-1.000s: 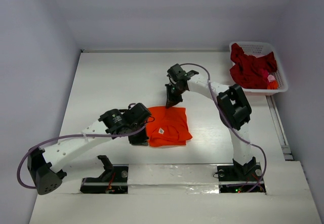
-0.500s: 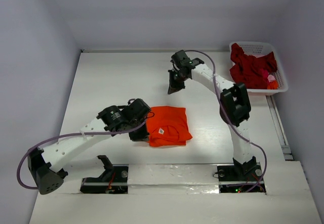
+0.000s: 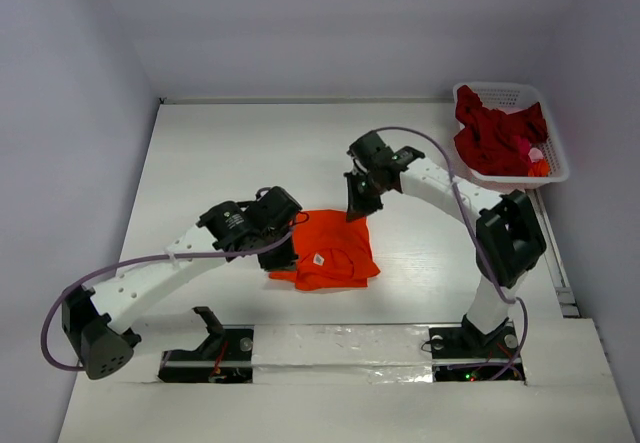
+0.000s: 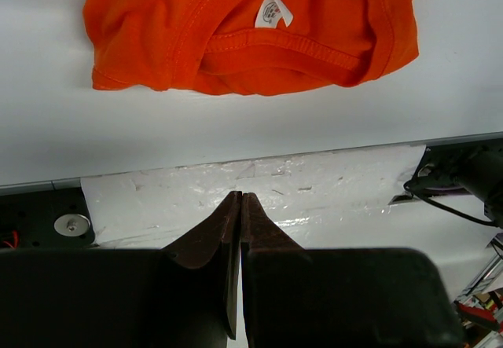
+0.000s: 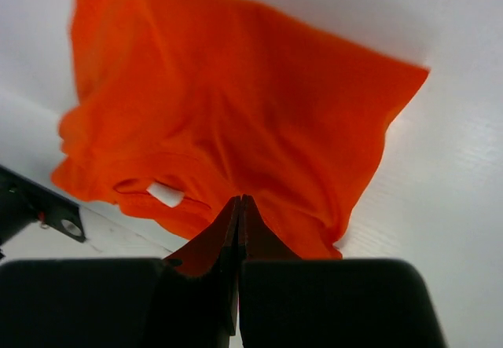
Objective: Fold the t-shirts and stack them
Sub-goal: Smooth out wrinkles on the folded tshirt
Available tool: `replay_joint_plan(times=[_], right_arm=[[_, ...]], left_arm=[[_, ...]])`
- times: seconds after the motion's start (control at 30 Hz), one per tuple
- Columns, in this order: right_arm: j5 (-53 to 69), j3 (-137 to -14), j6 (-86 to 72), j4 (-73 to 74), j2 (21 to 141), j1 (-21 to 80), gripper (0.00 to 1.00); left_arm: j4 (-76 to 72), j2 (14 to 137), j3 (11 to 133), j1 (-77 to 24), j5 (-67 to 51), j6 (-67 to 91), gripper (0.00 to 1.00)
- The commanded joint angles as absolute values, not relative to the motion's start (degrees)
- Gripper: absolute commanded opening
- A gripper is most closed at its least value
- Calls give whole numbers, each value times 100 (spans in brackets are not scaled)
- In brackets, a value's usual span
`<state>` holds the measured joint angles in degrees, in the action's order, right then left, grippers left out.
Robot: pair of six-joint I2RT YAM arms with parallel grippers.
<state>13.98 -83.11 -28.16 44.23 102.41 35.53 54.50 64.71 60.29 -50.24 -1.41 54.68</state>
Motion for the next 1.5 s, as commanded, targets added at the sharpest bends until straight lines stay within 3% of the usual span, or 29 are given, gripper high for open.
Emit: replay_joint_plan(times=[0.0, 0.77, 1.47], right_arm=[[1380, -7745, -2962, 3973, 10125, 3840, 0], [2118, -7435, -3744, 3234, 11091, 4395, 0], [2162, -8788, -3604, 3743, 12059, 3806, 0]], left_arm=[[5414, 6539, 6319, -4957, -62, 5317, 0], [5431, 7259, 7575, -4738, -53, 5001, 0], [5836, 6970, 7849, -4333, 167, 4834, 0]])
